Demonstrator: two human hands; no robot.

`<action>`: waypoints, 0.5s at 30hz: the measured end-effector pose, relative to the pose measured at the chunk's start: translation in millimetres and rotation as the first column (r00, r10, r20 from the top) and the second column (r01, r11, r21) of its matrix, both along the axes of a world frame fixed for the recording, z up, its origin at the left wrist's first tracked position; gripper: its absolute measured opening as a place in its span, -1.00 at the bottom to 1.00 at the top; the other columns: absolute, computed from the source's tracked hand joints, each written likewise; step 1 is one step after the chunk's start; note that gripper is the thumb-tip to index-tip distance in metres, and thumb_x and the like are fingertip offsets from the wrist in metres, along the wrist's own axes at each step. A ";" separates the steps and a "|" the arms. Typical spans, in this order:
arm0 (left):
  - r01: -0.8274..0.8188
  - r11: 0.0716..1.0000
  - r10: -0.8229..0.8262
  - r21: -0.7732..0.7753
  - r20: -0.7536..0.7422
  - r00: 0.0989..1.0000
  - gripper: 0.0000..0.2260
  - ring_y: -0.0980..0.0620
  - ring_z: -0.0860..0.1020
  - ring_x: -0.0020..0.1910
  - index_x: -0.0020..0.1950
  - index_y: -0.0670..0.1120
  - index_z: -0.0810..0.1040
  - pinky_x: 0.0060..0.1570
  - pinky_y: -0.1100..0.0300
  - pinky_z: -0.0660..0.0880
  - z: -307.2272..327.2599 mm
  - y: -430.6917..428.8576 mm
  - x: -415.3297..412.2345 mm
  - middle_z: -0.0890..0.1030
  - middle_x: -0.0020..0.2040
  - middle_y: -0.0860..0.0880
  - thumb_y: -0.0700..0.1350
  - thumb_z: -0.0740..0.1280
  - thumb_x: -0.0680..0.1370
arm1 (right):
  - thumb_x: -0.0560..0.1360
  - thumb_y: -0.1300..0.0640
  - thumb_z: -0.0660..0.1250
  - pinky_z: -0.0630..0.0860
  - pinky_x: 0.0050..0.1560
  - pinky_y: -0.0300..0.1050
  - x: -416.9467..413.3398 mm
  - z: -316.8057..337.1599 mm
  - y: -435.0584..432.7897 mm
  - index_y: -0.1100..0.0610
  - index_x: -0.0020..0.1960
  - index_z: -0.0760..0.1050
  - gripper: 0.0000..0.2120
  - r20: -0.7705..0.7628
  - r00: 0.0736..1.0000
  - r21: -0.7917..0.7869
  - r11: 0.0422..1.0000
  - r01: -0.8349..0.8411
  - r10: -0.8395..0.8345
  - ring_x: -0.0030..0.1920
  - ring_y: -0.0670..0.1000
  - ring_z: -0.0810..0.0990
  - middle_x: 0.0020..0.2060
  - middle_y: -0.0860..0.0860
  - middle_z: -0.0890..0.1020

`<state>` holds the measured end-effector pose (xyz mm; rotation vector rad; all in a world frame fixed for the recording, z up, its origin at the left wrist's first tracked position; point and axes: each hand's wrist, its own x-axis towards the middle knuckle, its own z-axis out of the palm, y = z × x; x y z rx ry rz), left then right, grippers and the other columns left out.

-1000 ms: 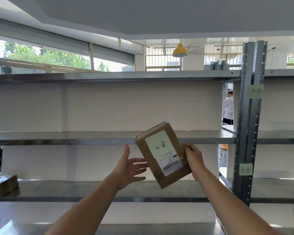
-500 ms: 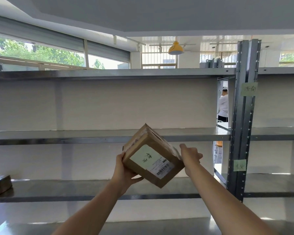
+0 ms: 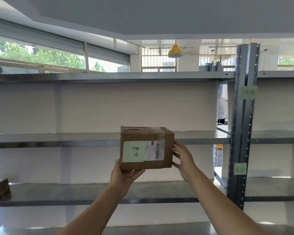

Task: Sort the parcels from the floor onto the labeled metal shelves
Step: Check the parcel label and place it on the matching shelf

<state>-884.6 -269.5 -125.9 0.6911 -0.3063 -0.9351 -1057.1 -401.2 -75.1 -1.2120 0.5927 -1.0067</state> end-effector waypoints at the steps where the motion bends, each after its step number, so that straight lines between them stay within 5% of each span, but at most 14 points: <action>1: -0.006 1.000 0.006 -0.018 -0.005 1.000 -0.61 -0.36 0.69 0.01 0.50 -0.05 0.39 -0.19 -0.20 0.68 -2.1 -2.4 0.5 0.64 0.21 -0.27 0.05 0.03 0.74 | 0.55 0.26 0.22 0.48 0.16 0.16 0.5 -0.7 -0.1 -0.09 0.14 0.60 -0.66 0.013 1.000 -0.009 1.000 -0.023 0.023 0.17 0.01 0.54 0.09 0.01 0.65; 5: 0.038 0.999 -0.038 -0.002 0.079 0.996 -0.62 -0.43 0.66 0.06 0.51 0.21 0.28 -0.20 -0.13 0.68 -4.2 -4.8 -2.2 0.54 0.36 -0.27 -0.13 0.07 0.74 | 0.55 0.29 0.29 0.54 0.07 0.16 -1.3 -1.5 0.2 -0.05 0.26 0.57 -0.63 0.106 0.993 -0.049 0.998 -0.039 0.044 0.15 0.02 0.57 0.10 0.00 0.68; 8: 0.065 0.995 -0.077 0.070 0.190 0.979 -0.61 -0.39 0.64 0.13 0.42 0.18 0.35 -0.14 -0.19 0.68 -5.4 -4.8 -0.8 0.57 0.30 -0.24 -0.24 0.05 0.73 | 0.55 0.28 0.33 0.60 -0.02 0.06 -3.9 -3.6 -4.4 -0.02 0.28 0.54 -0.64 0.124 0.992 -0.116 0.992 0.047 -0.032 0.11 0.01 0.60 0.11 -0.04 0.67; 11: -0.003 0.980 -0.045 0.197 0.240 0.970 -0.65 -0.31 0.58 0.25 0.41 0.00 0.42 0.11 -0.26 0.59 -11.6 -10.5 7.4 0.58 0.27 -0.25 -0.31 0.12 0.70 | 0.54 0.26 0.35 0.59 0.12 0.10 -7.3 -4.2 -8.2 -0.03 0.27 0.56 -0.65 0.130 0.989 -0.152 0.984 0.096 -0.076 0.15 0.06 0.60 0.12 -0.01 0.67; 13: -0.033 0.960 -0.032 0.279 0.226 0.974 -0.72 -0.29 0.52 0.30 0.35 -0.16 0.50 0.22 -0.26 0.54 -14.1 -10.0 11.6 0.54 0.33 -0.25 -0.08 0.26 0.68 | 0.52 0.28 0.37 0.59 0.03 -0.02 -10.2 -3.0 -8.5 -0.03 0.24 0.59 -0.64 0.118 0.989 -0.188 0.977 0.105 -0.083 0.12 0.04 0.62 0.09 0.00 0.68; 15: 0.017 0.945 -0.080 0.326 0.182 0.980 -0.41 -0.30 0.53 0.30 0.27 -0.24 0.52 0.26 -0.30 0.50 -14.4 -7.4 15.5 0.57 0.30 -0.28 0.27 0.28 0.57 | 0.50 0.31 0.36 0.54 -0.12 -0.18 -13.8 -1.4 -8.6 0.00 0.23 0.60 -0.64 0.096 0.992 -0.228 0.969 0.097 -0.077 0.06 0.01 0.63 0.04 0.00 0.69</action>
